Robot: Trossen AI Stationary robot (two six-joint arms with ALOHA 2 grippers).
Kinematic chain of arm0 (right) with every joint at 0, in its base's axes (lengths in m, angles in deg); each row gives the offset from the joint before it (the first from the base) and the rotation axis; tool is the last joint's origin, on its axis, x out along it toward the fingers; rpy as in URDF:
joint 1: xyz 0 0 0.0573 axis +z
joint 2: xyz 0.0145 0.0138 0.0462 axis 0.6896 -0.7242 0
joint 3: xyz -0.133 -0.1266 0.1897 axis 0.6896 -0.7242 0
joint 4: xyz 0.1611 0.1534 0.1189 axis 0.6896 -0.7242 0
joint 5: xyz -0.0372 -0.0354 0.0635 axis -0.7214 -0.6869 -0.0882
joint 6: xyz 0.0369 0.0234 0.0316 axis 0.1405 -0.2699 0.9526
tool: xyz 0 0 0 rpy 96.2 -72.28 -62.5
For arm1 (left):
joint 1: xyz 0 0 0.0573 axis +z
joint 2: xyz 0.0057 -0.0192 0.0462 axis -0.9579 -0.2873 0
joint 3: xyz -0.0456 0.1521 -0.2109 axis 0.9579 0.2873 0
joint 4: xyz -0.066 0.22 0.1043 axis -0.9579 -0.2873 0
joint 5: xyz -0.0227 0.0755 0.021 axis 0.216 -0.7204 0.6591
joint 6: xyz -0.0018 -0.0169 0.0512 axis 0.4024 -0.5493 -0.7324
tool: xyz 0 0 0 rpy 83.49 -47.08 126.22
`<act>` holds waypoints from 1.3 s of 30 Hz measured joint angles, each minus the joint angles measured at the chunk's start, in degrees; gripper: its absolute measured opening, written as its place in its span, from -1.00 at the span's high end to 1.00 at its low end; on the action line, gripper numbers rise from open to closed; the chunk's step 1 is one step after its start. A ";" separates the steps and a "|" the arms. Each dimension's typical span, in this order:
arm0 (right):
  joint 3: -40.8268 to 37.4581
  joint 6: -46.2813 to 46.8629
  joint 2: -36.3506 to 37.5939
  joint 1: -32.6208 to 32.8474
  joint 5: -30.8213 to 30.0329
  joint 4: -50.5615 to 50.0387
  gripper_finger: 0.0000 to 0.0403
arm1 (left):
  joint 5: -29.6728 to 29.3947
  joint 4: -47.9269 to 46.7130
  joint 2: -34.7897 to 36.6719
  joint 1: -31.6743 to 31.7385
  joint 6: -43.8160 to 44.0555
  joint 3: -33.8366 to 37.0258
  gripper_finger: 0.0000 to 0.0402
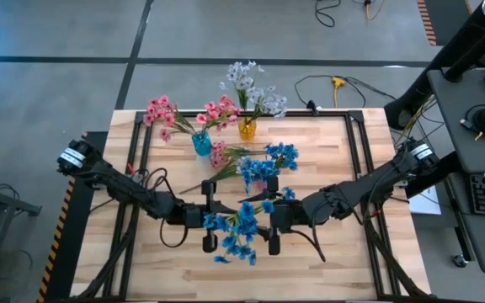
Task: Sort flowers into vase by color
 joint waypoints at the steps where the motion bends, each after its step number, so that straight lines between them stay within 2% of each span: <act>1: 0.00 -0.19 0.00 0.01 0.10 0.13 -0.36 | -0.02 -0.02 -0.25 0.13 -0.02 -0.17 1.00; 20: 0.00 -1.12 0.02 -0.13 0.51 1.76 -0.04 | 0.00 -0.51 -2.09 1.00 0.36 -2.77 1.00; 26: 0.00 -0.34 0.04 -0.13 0.59 1.15 0.17 | 0.00 -0.48 -3.01 1.00 0.35 -3.21 1.00; 34: 0.00 -0.85 0.04 -0.13 0.57 0.89 0.54 | -0.94 -0.35 -2.97 1.02 0.57 -3.23 0.82; 39: 0.00 -1.00 0.07 -0.08 0.57 0.74 0.70 | -0.96 -0.39 -2.94 0.97 0.87 -3.23 0.62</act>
